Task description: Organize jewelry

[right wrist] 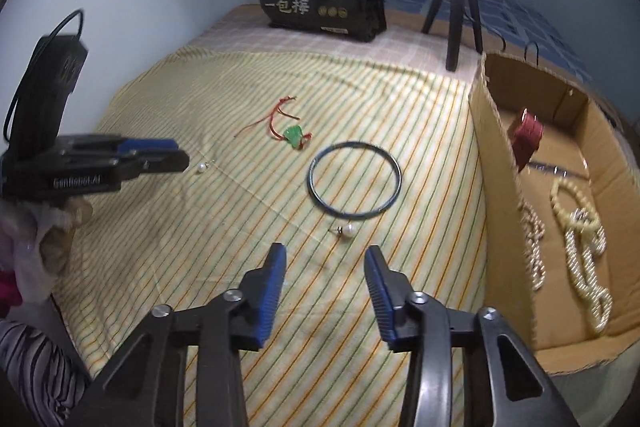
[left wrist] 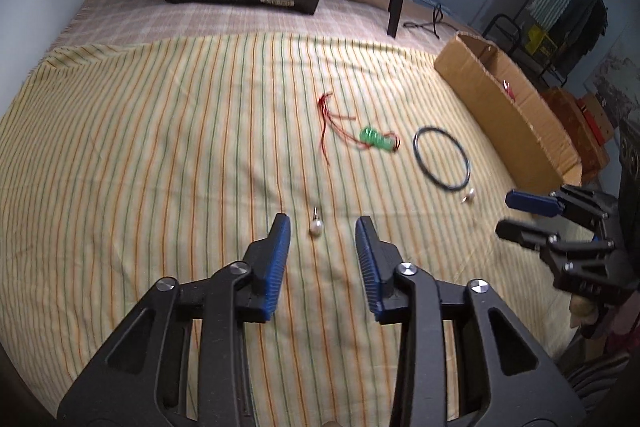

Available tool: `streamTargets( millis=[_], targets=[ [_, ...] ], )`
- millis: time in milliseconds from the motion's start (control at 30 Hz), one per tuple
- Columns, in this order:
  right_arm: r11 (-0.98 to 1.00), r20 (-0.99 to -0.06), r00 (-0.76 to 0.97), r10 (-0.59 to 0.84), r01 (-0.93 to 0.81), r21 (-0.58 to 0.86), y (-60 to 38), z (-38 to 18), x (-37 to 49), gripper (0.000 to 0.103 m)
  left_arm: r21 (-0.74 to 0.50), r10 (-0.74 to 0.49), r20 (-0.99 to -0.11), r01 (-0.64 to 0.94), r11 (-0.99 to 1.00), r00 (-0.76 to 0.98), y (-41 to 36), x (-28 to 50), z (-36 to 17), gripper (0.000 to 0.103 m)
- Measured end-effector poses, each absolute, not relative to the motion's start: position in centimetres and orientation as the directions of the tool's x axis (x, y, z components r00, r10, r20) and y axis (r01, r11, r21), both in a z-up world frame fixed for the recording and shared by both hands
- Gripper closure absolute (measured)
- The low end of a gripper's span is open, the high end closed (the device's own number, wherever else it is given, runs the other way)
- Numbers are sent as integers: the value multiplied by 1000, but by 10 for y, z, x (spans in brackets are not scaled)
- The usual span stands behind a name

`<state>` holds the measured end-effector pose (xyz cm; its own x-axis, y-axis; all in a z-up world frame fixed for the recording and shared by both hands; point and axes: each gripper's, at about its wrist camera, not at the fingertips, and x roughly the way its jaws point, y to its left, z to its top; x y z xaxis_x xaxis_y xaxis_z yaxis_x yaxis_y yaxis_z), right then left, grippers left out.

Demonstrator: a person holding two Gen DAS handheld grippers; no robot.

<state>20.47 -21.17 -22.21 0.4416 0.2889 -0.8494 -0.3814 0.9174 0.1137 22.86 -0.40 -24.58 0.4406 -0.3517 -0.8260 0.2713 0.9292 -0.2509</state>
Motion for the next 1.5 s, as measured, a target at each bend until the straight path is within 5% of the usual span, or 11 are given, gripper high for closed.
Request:
streamTargets(
  millis=[533, 833, 1200, 1500],
  targets=[
    [939, -855, 467, 225, -338, 63, -203, -241, 222, 69, -229, -343, -817, 285, 931, 463, -5, 230, -261, 70],
    [945, -853, 478, 209, -322, 51, -204, -245, 226, 70, -200, -333, -821, 313, 928, 463, -12, 235, -269, 77],
    [931, -859, 476, 188, -364, 2, -193, -248, 226, 87, -189, -330, -820, 323, 927, 468, -15, 237, -271, 95],
    [934, -855, 471, 216, -356, 40, -200, -242, 221, 87, -182, -327, -817, 326, 928, 475, -16, 232, -267, 97]
  ],
)
